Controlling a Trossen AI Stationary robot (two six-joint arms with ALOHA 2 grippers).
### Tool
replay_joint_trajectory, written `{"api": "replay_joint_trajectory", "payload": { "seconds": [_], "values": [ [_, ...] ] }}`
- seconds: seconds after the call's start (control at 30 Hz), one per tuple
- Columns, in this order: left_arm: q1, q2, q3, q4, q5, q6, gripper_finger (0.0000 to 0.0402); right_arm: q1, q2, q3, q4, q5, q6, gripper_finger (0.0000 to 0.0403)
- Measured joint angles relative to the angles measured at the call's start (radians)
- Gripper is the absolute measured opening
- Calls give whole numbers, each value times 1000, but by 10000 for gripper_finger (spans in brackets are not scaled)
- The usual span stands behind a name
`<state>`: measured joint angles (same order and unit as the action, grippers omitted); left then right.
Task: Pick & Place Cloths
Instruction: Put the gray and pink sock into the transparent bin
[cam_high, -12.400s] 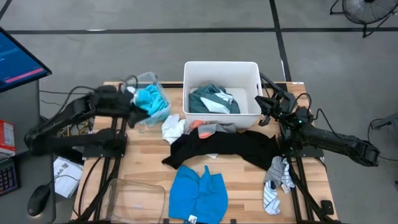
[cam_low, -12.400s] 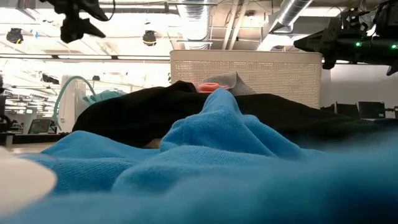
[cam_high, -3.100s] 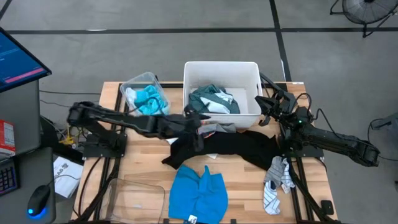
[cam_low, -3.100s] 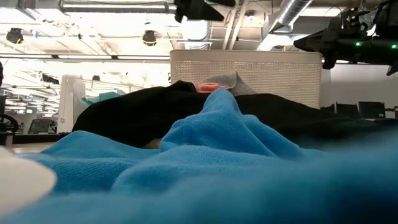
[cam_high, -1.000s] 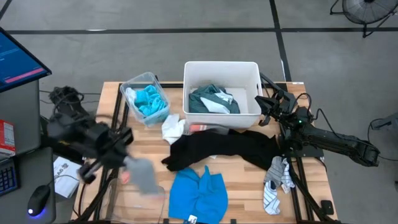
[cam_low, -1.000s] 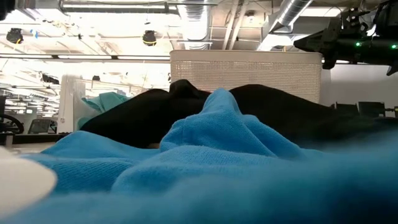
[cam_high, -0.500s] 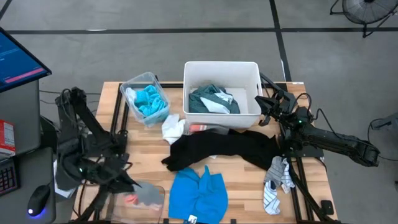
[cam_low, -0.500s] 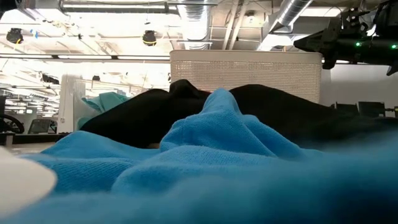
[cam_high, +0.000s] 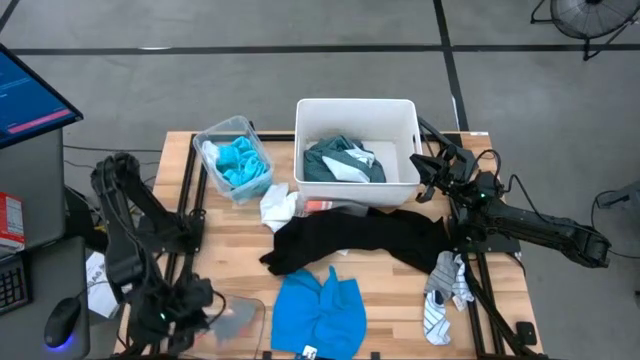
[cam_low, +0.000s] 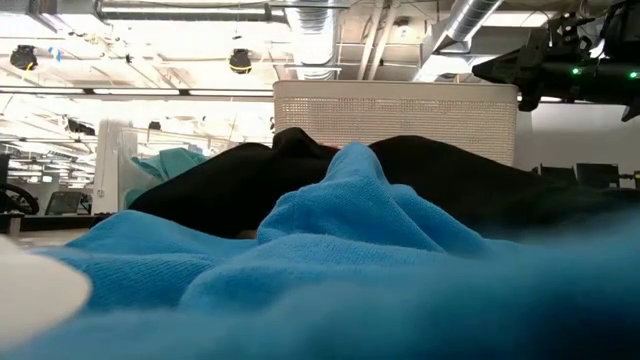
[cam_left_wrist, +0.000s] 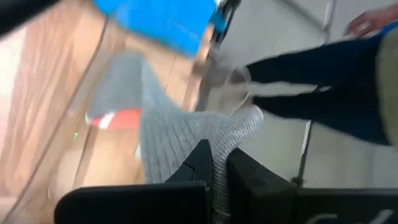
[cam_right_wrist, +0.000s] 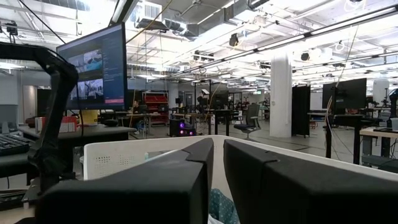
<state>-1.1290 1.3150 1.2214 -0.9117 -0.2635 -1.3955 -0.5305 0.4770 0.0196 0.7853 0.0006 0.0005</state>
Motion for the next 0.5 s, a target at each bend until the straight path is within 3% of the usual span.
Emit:
{"api": "replay_joint_trajectory", "payload": {
  "seconds": [0.17, 0.5],
  "values": [
    [1, 101, 0, -49, 62, -2, 0, 0, 0, 0, 0, 0, 0, 37],
    [31, 232, -31, -109, 63, -5, 1, 0, 0, 0, 0, 0, 0, 37]
  ]
}}
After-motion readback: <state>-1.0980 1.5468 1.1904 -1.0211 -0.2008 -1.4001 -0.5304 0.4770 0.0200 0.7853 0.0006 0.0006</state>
